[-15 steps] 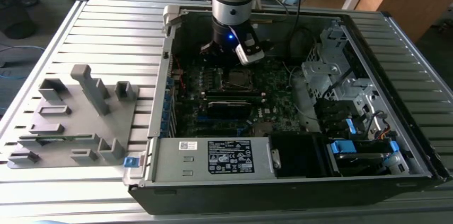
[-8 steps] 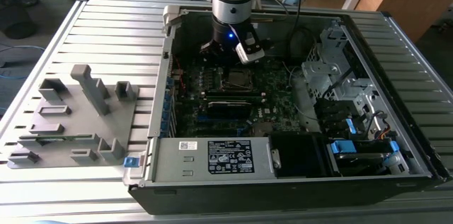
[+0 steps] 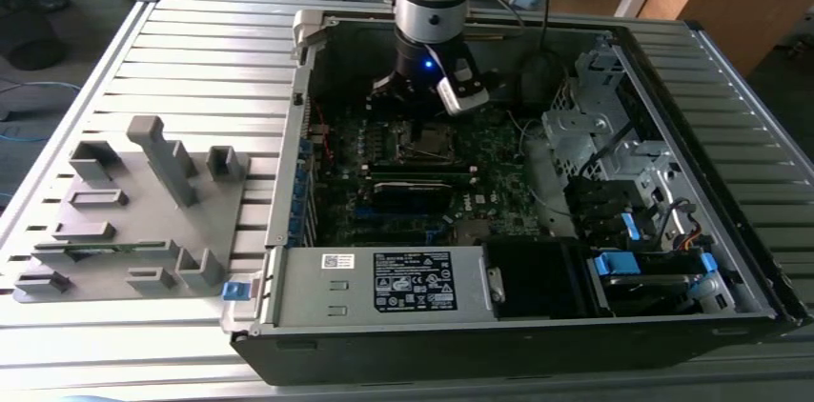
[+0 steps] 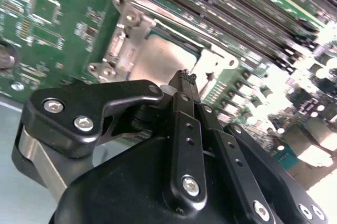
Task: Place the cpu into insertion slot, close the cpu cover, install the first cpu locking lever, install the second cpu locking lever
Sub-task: 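Close the cpu cover, then install the first cpu locking lever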
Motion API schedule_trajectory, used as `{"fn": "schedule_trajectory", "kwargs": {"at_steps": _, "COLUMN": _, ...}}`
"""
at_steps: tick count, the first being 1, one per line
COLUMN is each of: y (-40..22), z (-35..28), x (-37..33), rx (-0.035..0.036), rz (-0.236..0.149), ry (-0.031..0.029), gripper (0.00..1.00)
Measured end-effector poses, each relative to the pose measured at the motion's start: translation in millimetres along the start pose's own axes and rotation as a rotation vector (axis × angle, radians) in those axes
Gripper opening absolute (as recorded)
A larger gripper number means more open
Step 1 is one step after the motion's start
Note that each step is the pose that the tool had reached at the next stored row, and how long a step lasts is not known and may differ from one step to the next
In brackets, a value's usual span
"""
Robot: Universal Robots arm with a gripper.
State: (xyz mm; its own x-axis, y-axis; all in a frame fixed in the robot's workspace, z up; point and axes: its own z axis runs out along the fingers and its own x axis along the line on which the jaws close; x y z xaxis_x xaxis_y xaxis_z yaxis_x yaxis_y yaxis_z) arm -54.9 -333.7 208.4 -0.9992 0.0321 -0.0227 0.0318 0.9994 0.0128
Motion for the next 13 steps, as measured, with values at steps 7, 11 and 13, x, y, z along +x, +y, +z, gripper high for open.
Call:
{"fn": "schedule_trajectory", "kwargs": {"at_steps": 7, "y": 0.3, "z": -0.8, "x": -10.2, "rx": 0.0001, "rz": 0.0, "ry": 0.0003, "gripper": 0.11}}
{"fn": "schedule_trajectory", "kwargs": {"at_steps": 11, "y": 0.4, "z": -5.1, "x": -10.3, "rx": 0.0, "rz": 0.0, "ry": 0.0003, "gripper": 0.11}}
{"fn": "schedule_trajectory", "kwargs": {"at_steps": 13, "y": 0.4, "z": -6.4, "x": -10.4, "rx": 0.0, "rz": 0.0, "ry": 0.0003, "gripper": 0.11}}
